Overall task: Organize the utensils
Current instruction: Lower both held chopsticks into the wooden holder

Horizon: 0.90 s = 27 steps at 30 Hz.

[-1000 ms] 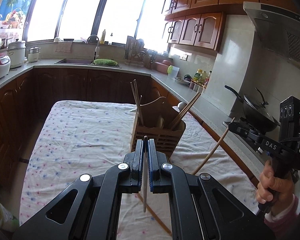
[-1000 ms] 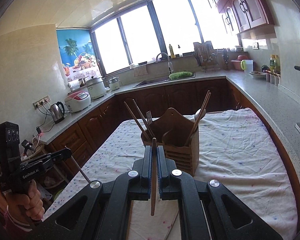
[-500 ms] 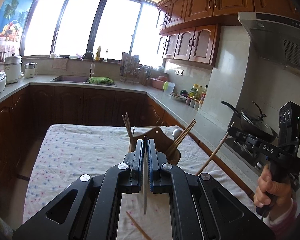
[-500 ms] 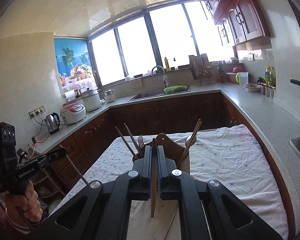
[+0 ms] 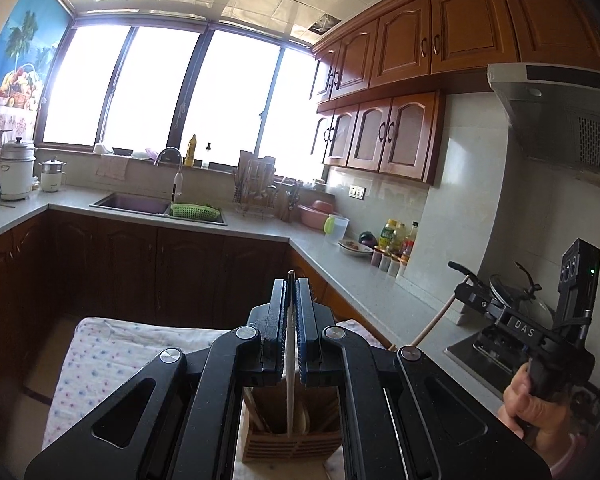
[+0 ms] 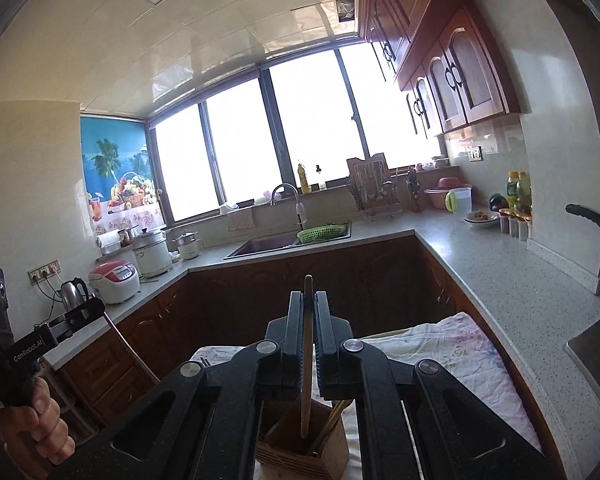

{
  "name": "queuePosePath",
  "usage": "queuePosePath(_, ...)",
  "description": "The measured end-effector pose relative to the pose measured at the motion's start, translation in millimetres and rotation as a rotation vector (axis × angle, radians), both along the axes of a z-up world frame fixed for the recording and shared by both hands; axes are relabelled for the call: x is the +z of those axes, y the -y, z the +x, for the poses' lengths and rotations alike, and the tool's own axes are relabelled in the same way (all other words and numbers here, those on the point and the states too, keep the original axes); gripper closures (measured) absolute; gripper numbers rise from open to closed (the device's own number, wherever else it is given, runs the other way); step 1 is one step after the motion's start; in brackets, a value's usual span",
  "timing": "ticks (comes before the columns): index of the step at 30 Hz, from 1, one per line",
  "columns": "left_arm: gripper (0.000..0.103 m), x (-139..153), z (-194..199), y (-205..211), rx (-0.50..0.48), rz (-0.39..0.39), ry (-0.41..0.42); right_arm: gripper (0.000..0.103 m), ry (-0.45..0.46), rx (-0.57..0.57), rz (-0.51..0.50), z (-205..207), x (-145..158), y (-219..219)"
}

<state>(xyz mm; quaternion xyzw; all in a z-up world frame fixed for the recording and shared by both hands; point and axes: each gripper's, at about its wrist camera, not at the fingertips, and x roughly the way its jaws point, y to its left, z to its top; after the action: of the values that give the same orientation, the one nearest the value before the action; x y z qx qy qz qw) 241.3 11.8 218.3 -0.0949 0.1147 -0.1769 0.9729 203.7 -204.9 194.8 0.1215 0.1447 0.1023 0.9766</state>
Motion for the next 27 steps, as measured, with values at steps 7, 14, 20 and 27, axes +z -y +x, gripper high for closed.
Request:
queuePosePath(7, 0.100, -36, 31, 15, 0.025, 0.013, -0.051, 0.098, -0.047, -0.002, 0.012, 14, -34, -4)
queuePosePath(14, 0.100, -77, 39, 19, 0.043, 0.012, -0.108, 0.098, -0.106, -0.005, -0.002, 20, -71, -7)
queuePosePath(20, 0.100, -102, 40, 25, 0.035, 0.025, -0.160, 0.098, -0.165, 0.006, 0.001, 29, -91, -7)
queuePosePath(27, 0.099, -108, 40, 23, 0.041, 0.034, -0.171, 0.098, -0.184, 0.013, -0.013, 33, -93, -11)
